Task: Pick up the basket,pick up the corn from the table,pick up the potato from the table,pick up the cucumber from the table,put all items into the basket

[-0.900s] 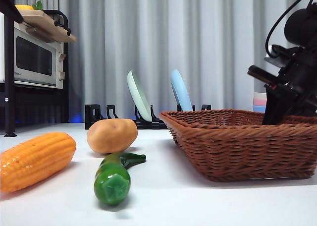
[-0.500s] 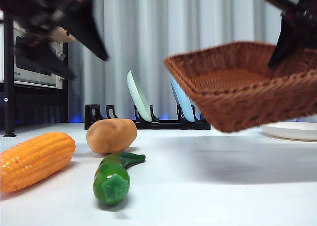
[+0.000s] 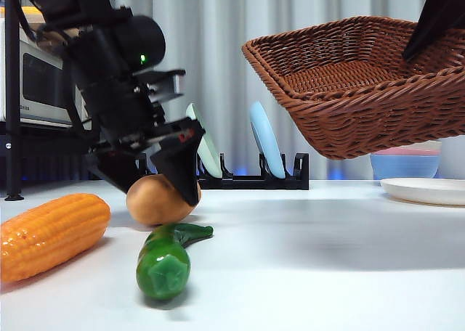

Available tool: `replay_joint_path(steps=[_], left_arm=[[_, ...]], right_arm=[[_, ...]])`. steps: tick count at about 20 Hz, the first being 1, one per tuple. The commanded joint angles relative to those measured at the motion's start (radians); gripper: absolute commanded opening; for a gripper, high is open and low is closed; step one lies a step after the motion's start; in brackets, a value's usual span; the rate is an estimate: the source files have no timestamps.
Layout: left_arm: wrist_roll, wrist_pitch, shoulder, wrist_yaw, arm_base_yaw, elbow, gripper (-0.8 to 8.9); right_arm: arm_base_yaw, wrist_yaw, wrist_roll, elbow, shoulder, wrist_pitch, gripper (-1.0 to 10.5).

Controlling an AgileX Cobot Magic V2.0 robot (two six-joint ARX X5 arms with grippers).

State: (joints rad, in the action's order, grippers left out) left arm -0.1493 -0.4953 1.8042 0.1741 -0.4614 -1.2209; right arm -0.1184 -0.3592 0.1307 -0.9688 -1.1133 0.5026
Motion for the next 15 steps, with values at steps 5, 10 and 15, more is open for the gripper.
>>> replay_joint_path(steps=[5,10,15], left_arm=[[-0.019,0.028,0.003,0.003,-0.003,0.003,-0.08],[0.003,0.000,-0.167,-0.021,-0.002,0.003,-0.08],[0.206,0.047,-0.470,-0.009,-0.055,0.003,-0.08]], right_arm=[[0.000,-0.005,0.011,-0.001,0.003,-0.014,-0.2],[0.000,-0.005,0.018,-0.001,-0.012,-0.034,-0.2],[-0.025,-0.009,0.094,-0.001,-0.093,-0.087,-0.2]])
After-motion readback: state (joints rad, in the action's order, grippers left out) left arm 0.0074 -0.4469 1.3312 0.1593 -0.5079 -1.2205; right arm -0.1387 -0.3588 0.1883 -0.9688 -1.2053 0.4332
